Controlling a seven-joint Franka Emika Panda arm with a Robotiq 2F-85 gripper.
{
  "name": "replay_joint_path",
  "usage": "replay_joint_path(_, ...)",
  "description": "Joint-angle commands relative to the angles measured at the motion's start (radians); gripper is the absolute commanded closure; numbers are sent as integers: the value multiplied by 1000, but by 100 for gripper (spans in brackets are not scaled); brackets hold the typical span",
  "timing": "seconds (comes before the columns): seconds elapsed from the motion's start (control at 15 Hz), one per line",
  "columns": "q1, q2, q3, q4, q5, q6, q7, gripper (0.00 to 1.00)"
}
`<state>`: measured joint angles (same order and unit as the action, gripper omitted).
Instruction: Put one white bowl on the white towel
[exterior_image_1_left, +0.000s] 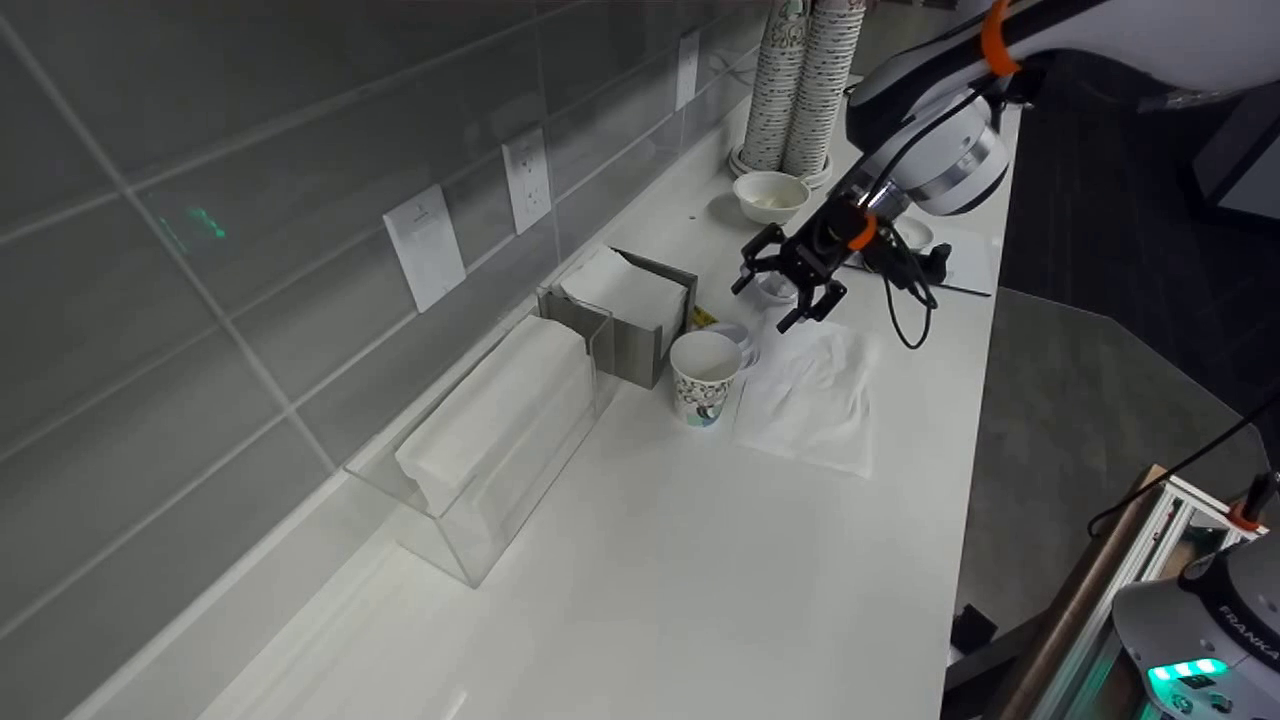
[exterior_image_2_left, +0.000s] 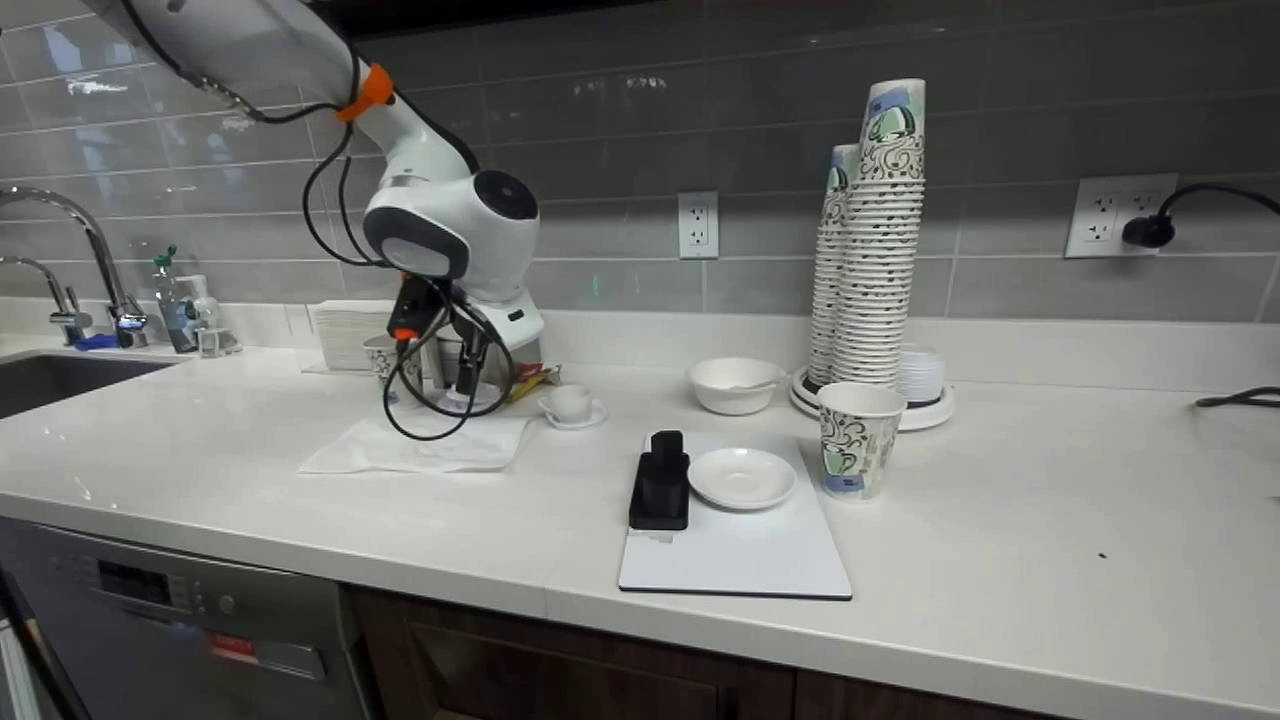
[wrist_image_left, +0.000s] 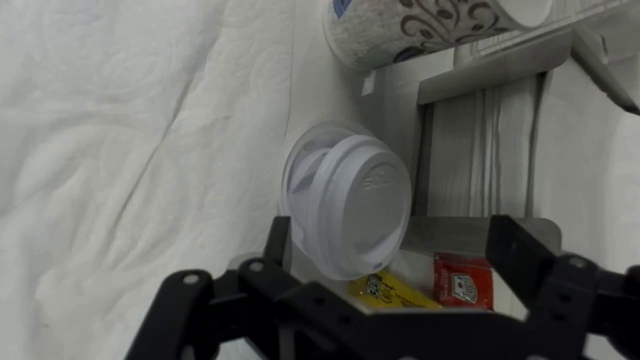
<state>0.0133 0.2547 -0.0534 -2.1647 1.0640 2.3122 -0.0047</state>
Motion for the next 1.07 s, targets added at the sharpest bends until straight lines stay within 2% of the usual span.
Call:
replay_joint_path(0.0,-22,92,17,83,6,-54,76,0)
replay_joint_path(0.53,-20,175,23,156,10,-98,152,1)
replay_joint_path(0.6,-18,181,24,162,7,-97,158,11)
replay_joint_path(0.67,-17,187,25,167,7,-102,161,15)
replay_joint_path(0.73,-16,191,27,171,6,-101,165,25)
replay_joint_path(0.8,-16,193,28,172,6,-102,166,28)
replay_joint_path(0.87,-16,195,30,175,5,-104,167,26)
replay_joint_path(0.93,-15,194,30,175,4,-103,169,32)
replay_joint_path(1.0,-15,195,30,176,3,-104,172,31)
